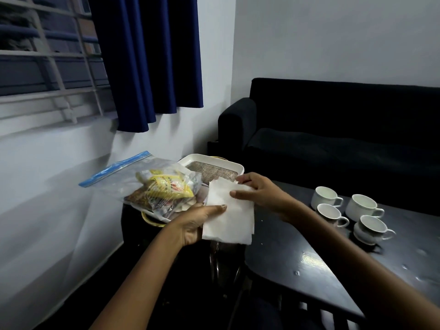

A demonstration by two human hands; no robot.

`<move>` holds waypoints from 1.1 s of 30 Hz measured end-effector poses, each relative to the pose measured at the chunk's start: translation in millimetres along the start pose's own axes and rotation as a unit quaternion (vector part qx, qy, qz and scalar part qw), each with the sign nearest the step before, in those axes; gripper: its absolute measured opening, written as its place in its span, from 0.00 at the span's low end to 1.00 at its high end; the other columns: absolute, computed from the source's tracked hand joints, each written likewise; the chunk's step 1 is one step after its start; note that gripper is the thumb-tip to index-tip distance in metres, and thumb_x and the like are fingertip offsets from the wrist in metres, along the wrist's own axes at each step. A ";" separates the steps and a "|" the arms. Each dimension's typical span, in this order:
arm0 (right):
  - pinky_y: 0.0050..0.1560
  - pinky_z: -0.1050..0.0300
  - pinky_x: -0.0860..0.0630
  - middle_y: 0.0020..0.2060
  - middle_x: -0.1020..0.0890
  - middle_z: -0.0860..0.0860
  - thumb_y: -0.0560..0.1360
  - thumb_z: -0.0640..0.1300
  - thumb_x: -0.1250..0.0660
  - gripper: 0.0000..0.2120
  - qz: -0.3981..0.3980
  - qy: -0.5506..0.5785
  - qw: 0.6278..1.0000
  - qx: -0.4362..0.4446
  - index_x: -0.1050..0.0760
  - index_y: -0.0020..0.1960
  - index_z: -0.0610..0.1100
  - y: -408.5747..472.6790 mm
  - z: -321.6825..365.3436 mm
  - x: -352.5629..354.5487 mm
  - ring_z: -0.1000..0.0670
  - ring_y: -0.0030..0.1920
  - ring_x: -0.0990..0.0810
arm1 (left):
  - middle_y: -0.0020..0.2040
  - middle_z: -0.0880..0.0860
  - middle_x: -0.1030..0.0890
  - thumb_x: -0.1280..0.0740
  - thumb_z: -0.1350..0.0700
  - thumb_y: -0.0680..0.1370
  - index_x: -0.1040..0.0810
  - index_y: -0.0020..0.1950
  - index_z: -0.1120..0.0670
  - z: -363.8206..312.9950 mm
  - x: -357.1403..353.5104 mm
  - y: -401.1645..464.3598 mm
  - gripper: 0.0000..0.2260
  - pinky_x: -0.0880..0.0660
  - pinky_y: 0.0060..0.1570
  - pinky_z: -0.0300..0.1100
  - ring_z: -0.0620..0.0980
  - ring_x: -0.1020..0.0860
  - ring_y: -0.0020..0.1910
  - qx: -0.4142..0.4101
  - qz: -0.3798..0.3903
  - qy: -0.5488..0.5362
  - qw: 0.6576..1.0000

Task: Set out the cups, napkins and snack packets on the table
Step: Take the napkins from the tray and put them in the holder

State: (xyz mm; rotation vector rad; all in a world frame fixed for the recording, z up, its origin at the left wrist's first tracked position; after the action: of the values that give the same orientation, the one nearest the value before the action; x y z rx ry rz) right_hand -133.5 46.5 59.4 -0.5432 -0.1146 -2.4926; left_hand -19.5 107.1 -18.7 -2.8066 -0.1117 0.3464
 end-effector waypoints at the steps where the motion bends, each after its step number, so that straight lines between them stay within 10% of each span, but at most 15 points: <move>1: 0.53 0.53 0.23 0.56 0.23 0.44 0.70 0.44 0.27 0.19 -0.067 -0.045 0.996 0.036 0.27 0.60 0.44 -1.6 8.0 10.9 0.46 0.55 0.23 | 0.39 0.57 0.14 0.31 0.61 0.74 0.20 0.50 0.59 0.0 0.5 0.6 0.05 0.19 0.32 0.53 0.55 0.16 0.35 -0.001 -0.004 -0.006 1.000; 4: 0.54 0.46 0.26 0.48 0.23 0.49 0.71 0.44 0.29 0.08 -0.212 -0.173 0.951 0.142 0.21 0.50 0.47 -15.5 34.7 32.6 0.48 0.52 0.26 | 0.39 0.57 0.14 0.30 0.58 0.74 0.20 0.49 0.58 0.7 1.1 1.2 0.06 0.19 0.34 0.53 0.55 0.16 0.36 0.005 -0.011 -0.017 1.000; 11: 0.46 0.56 0.45 0.42 0.27 0.59 0.71 0.51 0.30 0.06 -0.181 -0.304 0.920 0.167 0.20 0.48 0.53 -14.5 35.8 17.2 0.55 0.48 0.39 | 0.42 0.57 0.14 0.29 0.58 0.71 0.20 0.53 0.59 -0.3 -13.7 -0.8 0.12 0.19 0.34 0.46 0.53 0.15 0.38 -0.014 0.019 -0.054 0.998; 26: 0.53 0.49 0.32 0.31 0.24 0.58 0.70 0.49 0.28 0.06 -0.221 -0.201 0.952 0.070 0.23 0.35 0.53 -14.6 22.0 44.5 0.47 0.51 0.24 | 0.36 0.53 0.14 0.31 0.57 0.74 0.22 0.49 0.56 3.9 -23.7 1.6 0.06 0.19 0.30 0.48 0.50 0.15 0.35 -0.009 0.029 -0.047 0.998; 33: 0.57 0.43 0.28 0.47 0.22 0.50 0.73 0.50 0.31 0.09 -0.242 -0.151 0.957 0.056 0.21 0.50 0.48 -14.9 12.2 47.8 0.45 0.56 0.26 | 0.42 0.56 0.16 0.32 0.57 0.75 0.23 0.51 0.57 4.8 -24.1 -0.9 0.07 0.18 0.32 0.50 0.54 0.17 0.41 -0.001 0.008 -0.055 0.998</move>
State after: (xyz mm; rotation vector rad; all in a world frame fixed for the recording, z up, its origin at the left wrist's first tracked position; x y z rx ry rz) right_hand -173.3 36.3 90.4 -0.9383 -0.5661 -2.8235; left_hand -44.0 106.7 -17.4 -2.7909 -0.1146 0.5053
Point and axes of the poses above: each hand's wrist, its own y-axis towards the middle knuckle, its own x-axis out of the back of the hand, z = x × y, the point moved 10 cm from there along y, towards the middle knuckle
